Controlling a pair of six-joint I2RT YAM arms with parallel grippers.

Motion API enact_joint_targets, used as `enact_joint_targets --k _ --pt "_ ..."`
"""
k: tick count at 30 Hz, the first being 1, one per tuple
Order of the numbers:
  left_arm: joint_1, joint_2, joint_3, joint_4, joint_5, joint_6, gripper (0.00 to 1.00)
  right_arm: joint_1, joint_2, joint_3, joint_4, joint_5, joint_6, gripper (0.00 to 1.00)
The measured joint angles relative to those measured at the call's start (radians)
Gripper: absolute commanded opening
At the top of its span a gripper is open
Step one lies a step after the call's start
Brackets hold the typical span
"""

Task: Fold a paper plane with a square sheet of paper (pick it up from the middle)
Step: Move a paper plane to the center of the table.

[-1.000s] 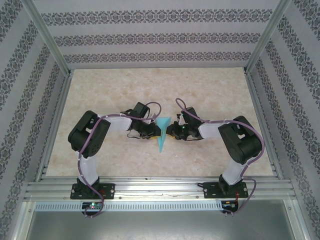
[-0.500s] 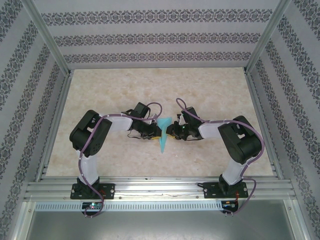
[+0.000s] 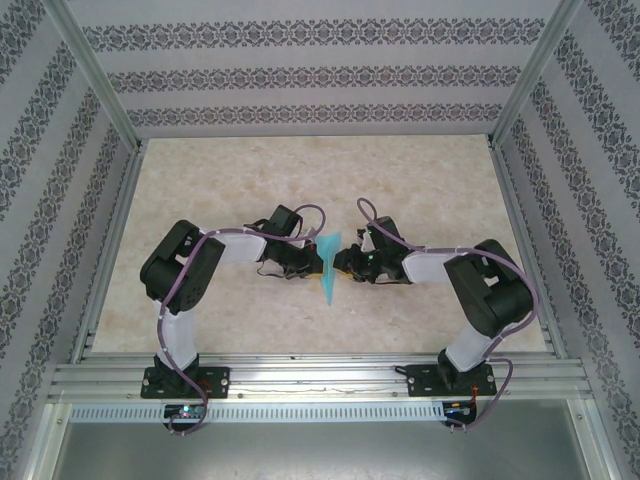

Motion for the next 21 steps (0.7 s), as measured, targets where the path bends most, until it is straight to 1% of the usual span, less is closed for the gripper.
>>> enact_joint_targets --k 5,9,13,16,18,20,21 --pt "0.0 -0.036 -0.004 0.004 -0.003 -0.009 0.0 0.018 -0.058 -0.002 -0.016 0.028 -0.016 0.42" --pt "0.0 -0.053 -0.004 0.003 -0.003 -0.008 0.0 0.037 -0.056 0.003 -0.036 0.032 -0.019 0.43" --pt "0.0 -0.053 -0.004 0.002 -0.004 -0.008 0.0 0.053 -0.03 0.039 -0.086 0.064 -0.024 0.34" --pt "0.0 -0.053 -0.004 0.001 -0.004 -0.008 0.0 0.052 -0.01 0.055 -0.111 0.091 -0.037 0.23" --pt "0.0 -0.053 -0.003 -0.002 -0.004 -0.008 0.01 0.05 0.002 0.056 -0.121 0.105 -0.037 0.17" --pt "0.0 -0.053 -0.001 -0.007 -0.004 -0.008 0.03 0.05 0.011 0.056 -0.125 0.107 -0.039 0.11" --pt "0.0 -0.053 0.001 -0.01 -0.004 -0.008 0.04 0.05 0.014 0.056 -0.126 0.106 -0.038 0.11"
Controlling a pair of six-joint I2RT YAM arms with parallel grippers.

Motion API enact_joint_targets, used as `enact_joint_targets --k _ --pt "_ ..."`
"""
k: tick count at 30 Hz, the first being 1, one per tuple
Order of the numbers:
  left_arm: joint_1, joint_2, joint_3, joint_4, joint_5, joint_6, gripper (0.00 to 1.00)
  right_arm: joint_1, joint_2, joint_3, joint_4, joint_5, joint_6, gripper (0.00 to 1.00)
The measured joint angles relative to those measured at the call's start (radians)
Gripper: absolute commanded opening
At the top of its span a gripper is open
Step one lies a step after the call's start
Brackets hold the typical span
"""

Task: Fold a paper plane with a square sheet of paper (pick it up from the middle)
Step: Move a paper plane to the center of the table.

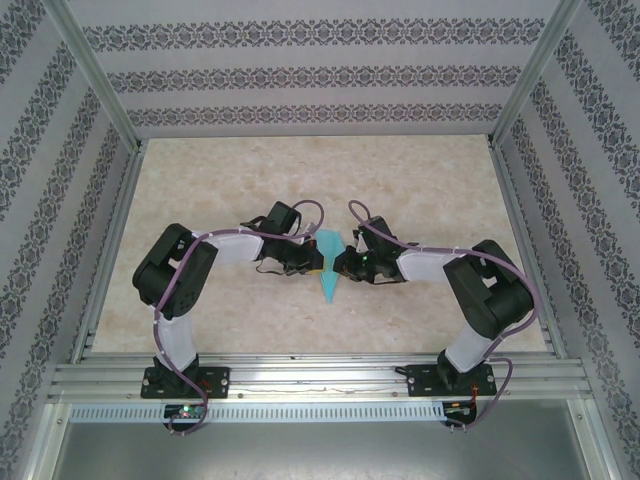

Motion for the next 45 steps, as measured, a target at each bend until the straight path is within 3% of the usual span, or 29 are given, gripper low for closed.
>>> enact_joint_targets --k 15,23,31,45 --pt "-0.004 0.028 0.047 -0.049 0.004 0.023 0.17 0.0 0.026 0.0 0.082 -0.035 0.031 0.07" --pt "-0.015 0.037 0.071 -0.092 -0.006 0.039 0.16 -0.003 0.026 -0.01 0.104 -0.05 0.049 0.07" --pt "-0.032 0.042 0.105 -0.175 -0.095 0.081 0.19 -0.007 0.026 -0.022 0.133 -0.053 0.057 0.08" --pt "-0.035 0.056 0.14 -0.211 -0.087 0.1 0.17 -0.007 0.043 -0.026 0.167 -0.068 0.076 0.08"
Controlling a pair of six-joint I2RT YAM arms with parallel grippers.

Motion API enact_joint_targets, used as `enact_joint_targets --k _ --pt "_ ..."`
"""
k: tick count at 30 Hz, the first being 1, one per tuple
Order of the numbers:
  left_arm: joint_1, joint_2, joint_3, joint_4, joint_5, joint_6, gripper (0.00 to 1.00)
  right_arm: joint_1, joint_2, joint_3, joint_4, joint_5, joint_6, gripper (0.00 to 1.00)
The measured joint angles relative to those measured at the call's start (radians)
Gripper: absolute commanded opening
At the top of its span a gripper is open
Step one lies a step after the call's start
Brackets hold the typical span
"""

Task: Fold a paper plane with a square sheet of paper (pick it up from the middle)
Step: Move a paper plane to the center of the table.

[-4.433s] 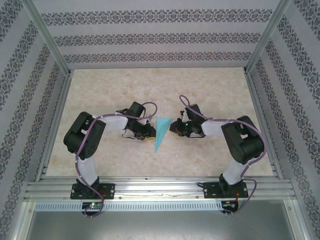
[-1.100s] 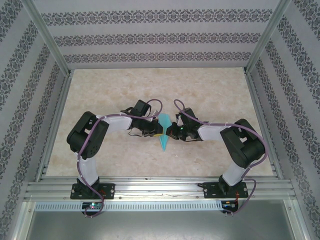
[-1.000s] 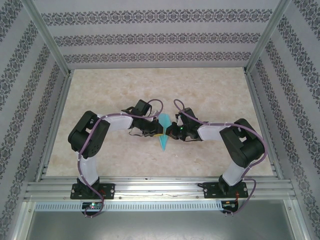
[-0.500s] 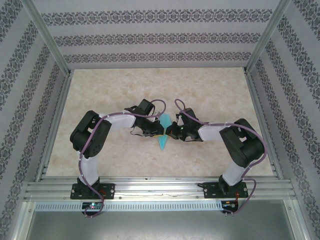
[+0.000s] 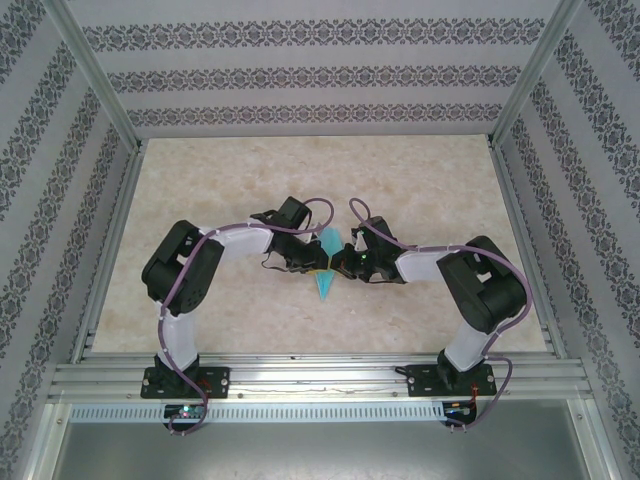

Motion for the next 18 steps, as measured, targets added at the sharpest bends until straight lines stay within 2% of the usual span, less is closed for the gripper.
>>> enact_joint_targets --k 11,15,18 --pt "-0.003 0.035 0.034 -0.057 -0.011 0.027 0.13 -0.006 0.01 -0.002 0.032 -0.016 0.01 0.09" --pt "-0.006 0.036 0.037 -0.063 -0.014 0.03 0.06 -0.006 0.017 -0.006 0.04 -0.02 0.021 0.11" --pt "-0.006 0.036 0.038 -0.066 -0.018 0.03 0.04 -0.006 0.018 -0.008 0.042 -0.02 0.025 0.21"
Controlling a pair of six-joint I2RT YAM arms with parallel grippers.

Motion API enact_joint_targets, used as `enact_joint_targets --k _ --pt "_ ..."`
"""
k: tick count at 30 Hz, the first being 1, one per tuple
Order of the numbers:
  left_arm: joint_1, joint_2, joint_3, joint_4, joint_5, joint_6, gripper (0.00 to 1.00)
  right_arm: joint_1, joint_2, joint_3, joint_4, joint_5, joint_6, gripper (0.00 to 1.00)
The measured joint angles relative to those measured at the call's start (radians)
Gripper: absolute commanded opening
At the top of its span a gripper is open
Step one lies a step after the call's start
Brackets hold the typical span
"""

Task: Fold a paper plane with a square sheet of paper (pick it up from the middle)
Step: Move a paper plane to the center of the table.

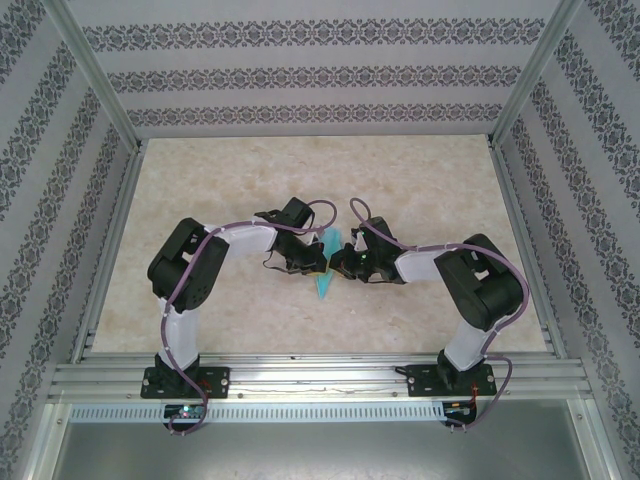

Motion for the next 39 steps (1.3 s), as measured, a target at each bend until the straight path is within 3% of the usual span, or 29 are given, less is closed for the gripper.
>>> enact_joint_targets --k 3,7,14,20,39 --pt "-0.001 -0.001 0.01 -0.016 -0.026 0.001 0.03 -0.007 -0.002 -0.01 0.002 -0.001 0.001 0.33" --pt "-0.006 -0.005 0.06 -0.096 -0.122 0.011 0.03 -0.036 -0.062 -0.034 -0.017 0.007 -0.012 0.41" --pt "-0.006 -0.006 0.227 -0.299 -0.377 0.041 0.03 -0.129 -0.233 -0.079 -0.088 0.069 -0.064 0.45" --pt "-0.006 0.018 0.33 -0.401 -0.488 0.052 0.04 -0.144 -0.269 -0.079 -0.145 0.095 -0.103 0.46" --pt "-0.005 0.097 0.345 -0.444 -0.512 0.051 0.05 -0.144 -0.249 -0.08 -0.168 0.093 -0.11 0.47"
